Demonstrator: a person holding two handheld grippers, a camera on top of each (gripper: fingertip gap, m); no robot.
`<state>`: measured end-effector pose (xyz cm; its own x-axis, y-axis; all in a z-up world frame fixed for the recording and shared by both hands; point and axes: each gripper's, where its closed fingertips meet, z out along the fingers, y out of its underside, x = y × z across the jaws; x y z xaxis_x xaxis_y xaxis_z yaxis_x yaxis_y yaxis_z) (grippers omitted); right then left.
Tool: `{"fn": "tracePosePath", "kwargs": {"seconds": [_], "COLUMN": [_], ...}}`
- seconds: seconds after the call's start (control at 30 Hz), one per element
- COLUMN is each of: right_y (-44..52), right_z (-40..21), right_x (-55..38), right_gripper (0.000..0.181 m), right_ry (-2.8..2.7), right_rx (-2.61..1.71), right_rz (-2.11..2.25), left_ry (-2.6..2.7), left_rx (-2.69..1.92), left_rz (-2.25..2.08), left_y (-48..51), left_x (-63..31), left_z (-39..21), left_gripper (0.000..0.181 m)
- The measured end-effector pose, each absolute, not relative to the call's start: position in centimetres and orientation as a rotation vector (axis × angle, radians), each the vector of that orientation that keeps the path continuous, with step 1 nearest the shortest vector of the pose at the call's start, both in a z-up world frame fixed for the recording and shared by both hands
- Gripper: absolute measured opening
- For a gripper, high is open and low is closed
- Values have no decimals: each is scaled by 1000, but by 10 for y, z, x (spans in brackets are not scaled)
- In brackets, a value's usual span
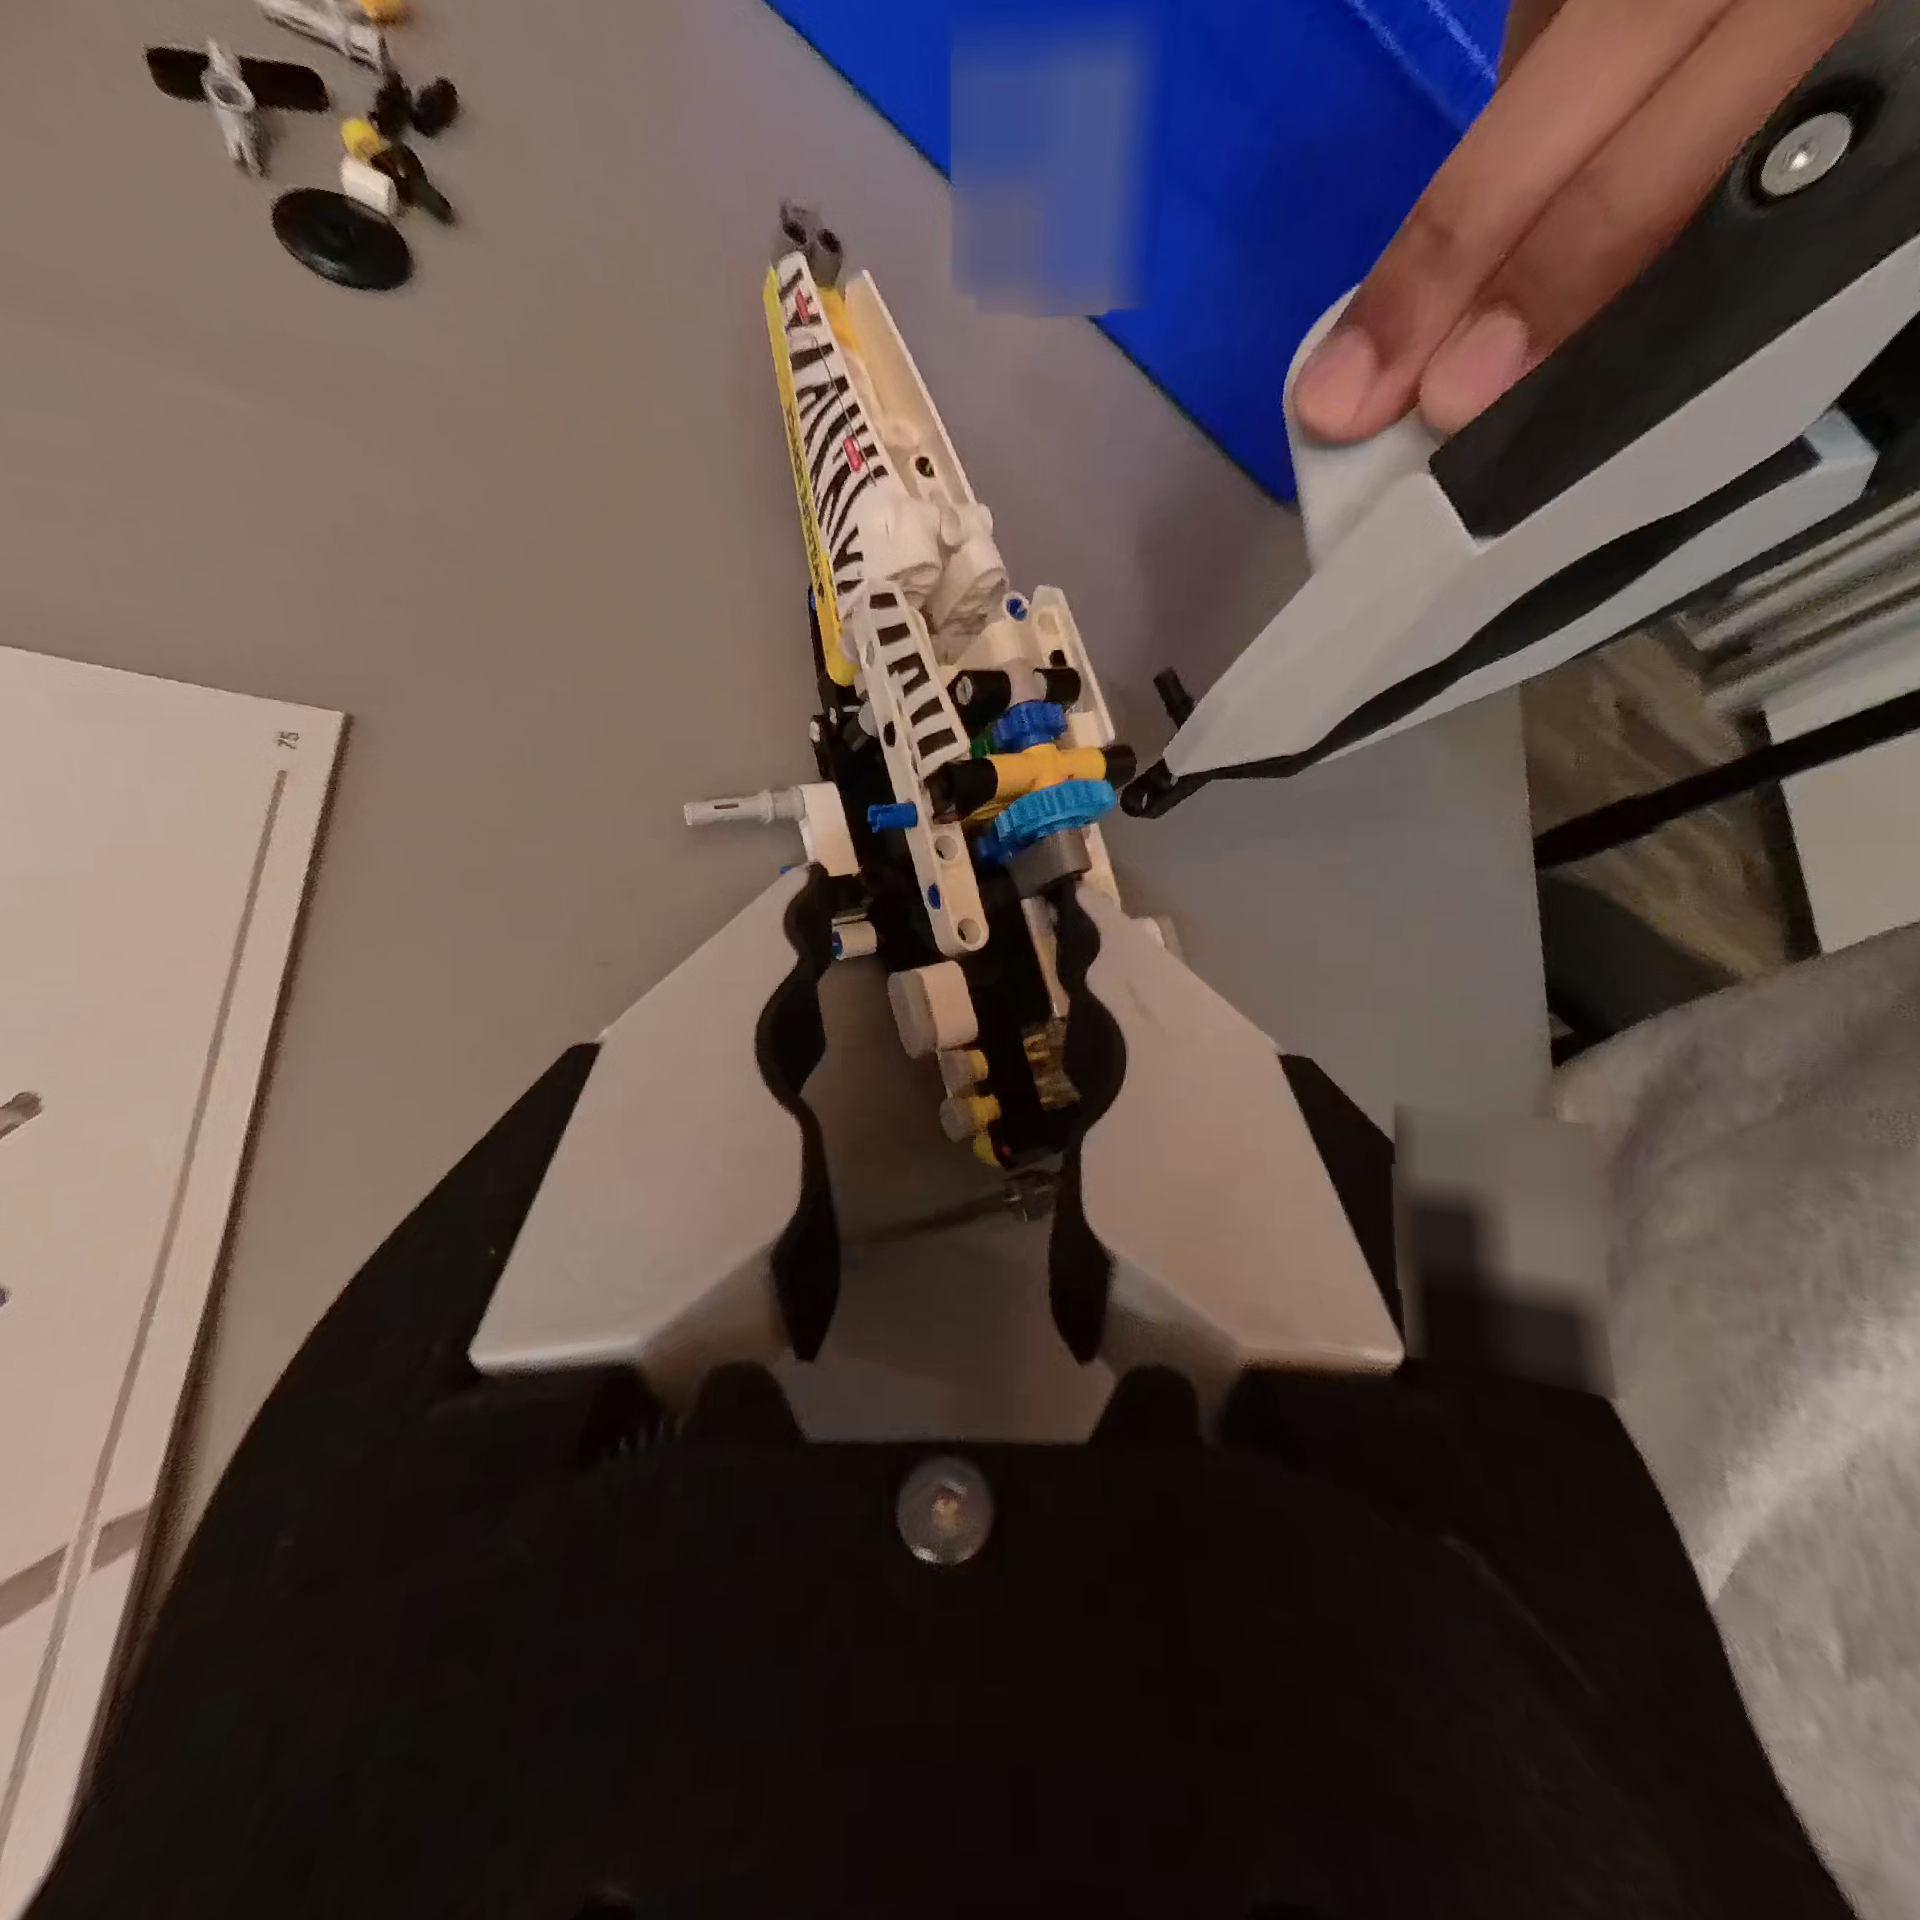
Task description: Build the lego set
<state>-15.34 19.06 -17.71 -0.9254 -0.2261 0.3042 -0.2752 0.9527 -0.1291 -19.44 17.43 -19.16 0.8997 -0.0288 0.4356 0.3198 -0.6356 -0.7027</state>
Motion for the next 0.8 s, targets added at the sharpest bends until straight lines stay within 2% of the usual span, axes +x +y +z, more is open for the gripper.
{"fn": "tracePosePath", "kwargs": {"seconds": [0.33, 0.8], "right_y": [198, 208], "right_z": [-179, -179], "right_x": [-157, -159], "right_gripper": [4, 4], "right_ry": [-2894, -2977], "right_rx": [500, 471], "right_rz": [252, 310], "left_ry": [-171, -94], "left_rx": [-2170, -2195], "left_rz": [-644, -718], "left_y": [180, 186], "left_x": [-193, -194], "left_z": [-192, -193], "left_gripper": [35, 34]}}
